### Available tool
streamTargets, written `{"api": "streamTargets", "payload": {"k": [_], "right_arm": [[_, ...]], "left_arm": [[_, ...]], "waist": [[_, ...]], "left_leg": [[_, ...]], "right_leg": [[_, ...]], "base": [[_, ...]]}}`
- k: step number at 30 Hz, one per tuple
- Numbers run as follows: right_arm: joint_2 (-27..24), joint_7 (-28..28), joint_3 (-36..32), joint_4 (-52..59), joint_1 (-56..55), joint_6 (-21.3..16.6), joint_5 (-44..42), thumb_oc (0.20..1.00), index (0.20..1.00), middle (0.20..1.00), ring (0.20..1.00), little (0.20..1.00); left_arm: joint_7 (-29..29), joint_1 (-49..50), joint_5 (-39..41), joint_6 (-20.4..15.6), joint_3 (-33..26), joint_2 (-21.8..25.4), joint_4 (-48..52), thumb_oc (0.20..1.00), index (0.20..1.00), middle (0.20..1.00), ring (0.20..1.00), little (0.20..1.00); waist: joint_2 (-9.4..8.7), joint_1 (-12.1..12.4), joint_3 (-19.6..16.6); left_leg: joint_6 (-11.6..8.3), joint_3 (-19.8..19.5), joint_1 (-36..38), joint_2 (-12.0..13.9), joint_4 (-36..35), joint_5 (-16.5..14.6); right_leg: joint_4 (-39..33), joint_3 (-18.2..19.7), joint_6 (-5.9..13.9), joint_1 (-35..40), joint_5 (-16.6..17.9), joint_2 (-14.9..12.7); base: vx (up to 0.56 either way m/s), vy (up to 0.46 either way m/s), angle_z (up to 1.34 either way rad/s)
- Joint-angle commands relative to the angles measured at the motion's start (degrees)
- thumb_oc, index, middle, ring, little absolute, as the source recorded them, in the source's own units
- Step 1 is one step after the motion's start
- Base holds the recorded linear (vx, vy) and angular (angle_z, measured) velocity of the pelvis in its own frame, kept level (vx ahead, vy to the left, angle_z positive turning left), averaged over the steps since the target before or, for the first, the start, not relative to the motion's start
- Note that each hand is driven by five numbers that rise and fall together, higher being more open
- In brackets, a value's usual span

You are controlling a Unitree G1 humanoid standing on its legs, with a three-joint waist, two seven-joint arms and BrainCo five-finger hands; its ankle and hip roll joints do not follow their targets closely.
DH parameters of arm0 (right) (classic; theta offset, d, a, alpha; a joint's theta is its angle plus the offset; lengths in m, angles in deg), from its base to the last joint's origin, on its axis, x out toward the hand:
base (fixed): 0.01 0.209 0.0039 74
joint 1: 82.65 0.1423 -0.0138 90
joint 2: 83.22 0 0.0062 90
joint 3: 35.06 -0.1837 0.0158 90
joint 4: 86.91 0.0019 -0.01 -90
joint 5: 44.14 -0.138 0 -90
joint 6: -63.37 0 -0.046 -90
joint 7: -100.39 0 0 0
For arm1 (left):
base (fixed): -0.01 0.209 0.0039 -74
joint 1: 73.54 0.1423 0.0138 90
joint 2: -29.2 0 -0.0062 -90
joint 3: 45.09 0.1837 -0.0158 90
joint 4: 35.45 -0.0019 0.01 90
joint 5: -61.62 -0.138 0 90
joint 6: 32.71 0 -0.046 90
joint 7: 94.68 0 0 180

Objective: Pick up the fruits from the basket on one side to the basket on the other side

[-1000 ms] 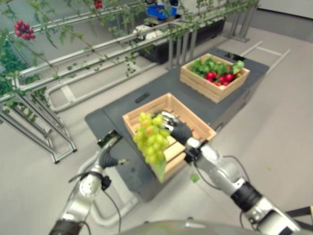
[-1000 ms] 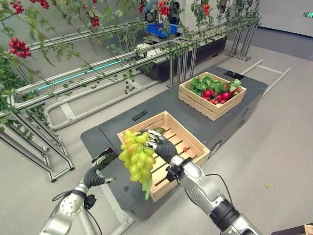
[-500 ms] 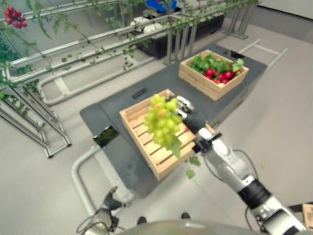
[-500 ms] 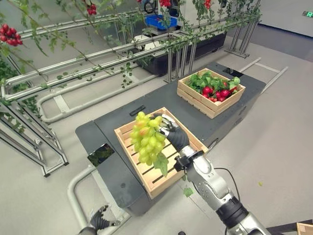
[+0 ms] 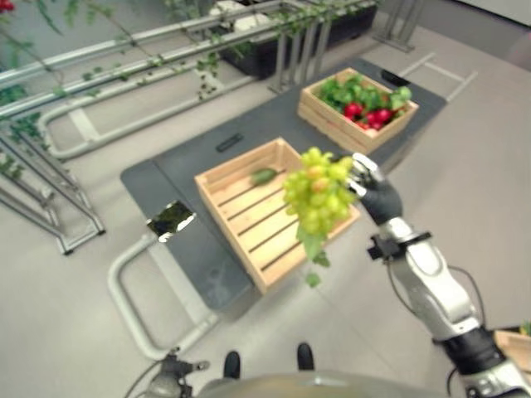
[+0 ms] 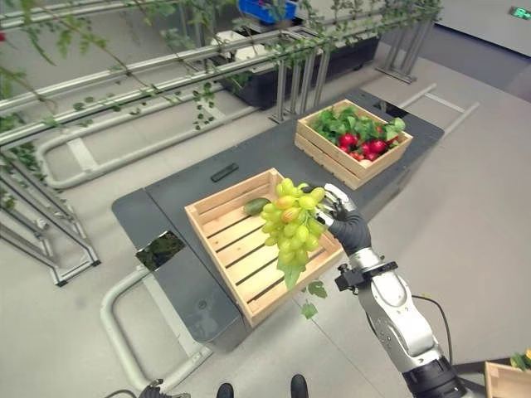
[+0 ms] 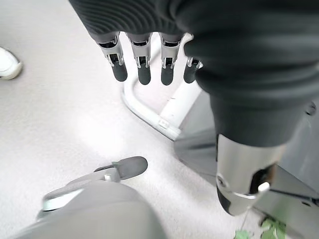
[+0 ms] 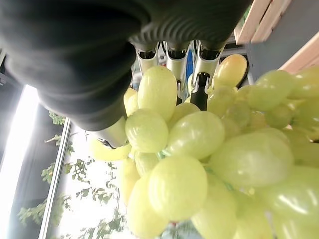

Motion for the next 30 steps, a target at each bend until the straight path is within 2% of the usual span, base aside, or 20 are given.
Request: {"api": "streamTargets", "payload": {"k": [1,4,5,7,8,12,15,16,17,18,19,21,24,25,28,29,30], "right_arm": [[-0.3,0.0,-3.8,6.9,4.3,-6.8,0.0,0.2,0.2,0.2,0.2,0.2],[-0.7,0.4,-4.9,7.4,2.9,-7.4,-0.3,0.2,0.2,0.2,0.2,0.2],[-1.0,0.6,-5.3,7.8,2.9,-7.7,-0.9,0.2,0.2,0.2,0.2,0.2],[-1.0,0.7,-5.4,7.9,2.8,-7.7,-0.9,0.2,0.2,0.2,0.2,0.2],[-1.1,0.6,-6.0,8.2,2.3,-7.9,-1.1,0.2,0.2,0.2,0.2,0.2],[-1.3,0.3,-7.2,8.4,1.5,-8.0,-1.3,0.2,0.2,0.2,0.2,0.2],[-1.9,0.6,-8.5,9.4,0.6,-8.2,-1.5,0.2,0.2,0.2,0.2,0.2],[-2.0,0.5,-8.6,9.7,0.7,-8.4,-1.6,0.2,0.2,0.2,0.2,0.2],[-2.0,0.4,-8.2,9.7,1.2,-8.6,-1.7,0.2,0.2,0.2,0.2,0.2],[-2.0,0.4,-7.9,9.8,1.6,-8.8,-1.8,0.2,0.2,0.2,0.2,0.2],[-2.3,0.3,-8.0,10.2,1.5,-9.0,-1.7,0.2,0.2,0.2,0.2,0.2],[-2.8,0.6,-8.6,10.6,1.0,-8.9,-1.8,0.2,0.2,0.2,0.2,0.2],[-4.3,0.4,-8.8,10.9,2.0,-9.5,-1.5,0.2,0.2,0.2,0.2,0.2],[-5.1,0.5,-9.2,11.1,2.1,-9.9,-1.4,0.2,0.2,0.2,0.2,0.2],[-5.5,0.6,-9.1,11.1,2.4,-9.9,-1.3,0.2,0.2,0.2,0.2,0.2],[-6.4,0.8,-10.0,11.6,2.1,-10.6,-1.3,0.2,0.2,0.2,0.2,0.2],[-6.4,0.8,-10.1,11.6,2.1,-10.6,-1.3,0.2,0.2,0.2,0.2,0.2]], "left_arm": [[-0.6,-3.3,0.2,-2.2,0.6,3.3,-3.7,1.0,1.0,1.0,1.0,1.0],[-0.8,-4.1,-1.4,-2.4,2.2,3.8,-3.0,1.0,1.0,1.0,1.0,1.0],[-0.7,-4.1,-1.6,-2.2,2.1,4.0,-3.0,1.0,1.0,1.0,1.0,1.0],[-0.7,-4.1,-1.6,-2.2,2.2,4.0,-3.0,1.0,1.0,1.0,1.0,1.0],[-0.8,-4.2,-1.5,-2.2,2.2,4.0,-3.2,1.0,1.0,1.0,1.0,1.0],[-0.2,-4.1,-1.3,-2.4,2.7,3.4,-3.7,1.0,1.0,1.0,1.0,1.0],[0.1,-4.1,-1.0,-2.8,2.9,2.8,-3.8,1.0,1.0,1.0,1.0,1.0],[0.0,-4.0,-0.8,-2.9,2.8,2.7,-3.8,1.0,1.0,1.0,1.0,1.0],[-0.2,-3.8,-0.6,-3.1,2.7,2.5,-3.9,1.0,1.0,1.0,1.0,1.0],[-0.3,-3.7,-0.4,-3.1,2.5,2.2,-3.8,1.0,1.0,1.0,1.0,1.0],[-0.5,-3.6,-0.4,-3.1,2.3,1.9,-3.8,1.0,1.0,1.0,1.0,1.0],[-0.8,-3.8,-0.8,-3.2,2.5,1.3,-3.9,1.0,1.0,1.0,1.0,1.0],[-1.7,-4.4,0.1,-3.8,2.7,-0.3,-3.9,1.0,1.0,1.0,1.0,1.0],[-2.2,-4.9,0.5,-4.1,3.1,-1.1,-3.8,1.0,1.0,1.0,1.0,1.0],[-2.5,-5.3,0.6,-4.1,3.3,-1.5,-3.9,1.0,1.0,1.0,1.0,1.0],[-3.2,-6.3,1.0,-4.4,3.6,-2.2,-4.0,1.0,1.0,1.0,1.0,1.0],[-3.2,-6.4,1.0,-4.4,3.7,-2.3,-4.0,1.0,1.0,1.0,1.0,1.0]], "waist": [[-0.4,0.8,-0.4],[-0.27,1.4,-1.0],[-0.05,2.4,-2.1],[-0.17,2.6,-2.1],[-0.4,3.5,-3.4],[-2.54,5.6,-6.1],[-4.04,6.0,-7.2],[-4.2,6.0,-7.0],[-4.41,6.6,-6.5],[-4.23,6.9,-6.0],[-3.69,7.0,-5.9],[-3.26,6.7,-5.4],[-1.74,6.7,-3.4],[-0.55,7.2,-2.0],[0.0,7.1,-1.0],[0.74,7.4,1.3],[0.82,7.3,1.4]], "left_leg": [[1.94,1.8,-0.6,-1.8,2.1,-6.3],[2.02,3.4,-2.1,-0.9,2.3,-4.8],[1.85,5.7,-4.0,0.5,2.5,-3.8],[1.83,5.9,-4.0,0.5,2.6,-4.0],[1.99,8.4,-6.1,1.2,3.2,-3.1],[2.73,13.6,-10.2,0.8,5.4,-2.4],[3.33,17.1,-12.7,0.2,6.8,-2.1],[3.4,18.1,-13.2,0.6,6.8,-1.8],[3.16,19.2,-13.0,1.0,6.8,-1.6],[2.78,19.9,-12.7,1.6,6.7,-1.1],[2.39,20.5,-12.8,2.7,6.6,-0.3],[1.83,20.5,-12.3,3.0,6.4,0.3],[0.27,19.6,-13.3,4.4,5.7,4.3],[-0.71,17.4,-14.2,5.1,4.4,6.9],[-1.16,15.5,-14.3,4.8,3.3,8.1],[-2.37,11.6,-14.5,5.0,1.5,9.6],[-2.37,11.4,-14.4,5.0,1.4,9.7]], "right_leg": [[5.3,-3.7,2.87,-2.1,-5.3,-1.3],[9.9,-5.3,1.18,1.2,-11.1,0.3],[11.7,-7.7,0.32,4.7,-14.9,0.5],[11.8,-7.5,0.33,4.7,-15.1,0.4],[13.6,-8.4,0.04,8.2,-18.2,1.0],[12.4,-7.3,0.39,14.7,-16.7,0.3],[9.4,-5.2,0.08,16.6,-16.4,1.5],[8.5,-5.4,-0.5,16.5,-17.1,1.7],[7.8,-7.6,-1.07,16.2,-18.4,1.1],[7.1,-9.5,-1.38,15.9,-19.1,0.9],[5.8,-9.4,-1.85,15.6,-20.2,1.7],[4.4,-9.3,-2.14,16.4,-21.5,1.9],[1.2,-8.1,-3.51,16.9,-21.6,3.4],[0.1,-7.1,-4.24,16.3,-21.0,4.8],[0.1,-6.9,-4.68,16.0,-20.8,5.7],[0.1,-6.3,-5.51,15.5,-20.3,8.0],[0.1,-6.4,-5.52,15.6,-20.3,8.0]], "base": [[-0.13,0.002,-1.46],[-0.19,0.042,-0.33],[-0.21,0.018,-0.29],[-0.11,0.008,-0.4],[-0.13,-0.001,-0.39],[-0.1,-0.02,-0.42],[-0.13,-0.048,-0.63],[-0.14,-0.108,-1.16],[-0.12,-0.138,-1.21],[-0.09,-0.163,-1.22],[-0.08,-0.173,-1.12],[-0.06,-0.134,-0.49],[-0.2,-0.215,0.01],[-0.19,-0.184,-0.11],[-0.16,-0.184,-0.08],[-0.18,-0.231,-0.06],[-0.17,-0.227,-0.02]]}}
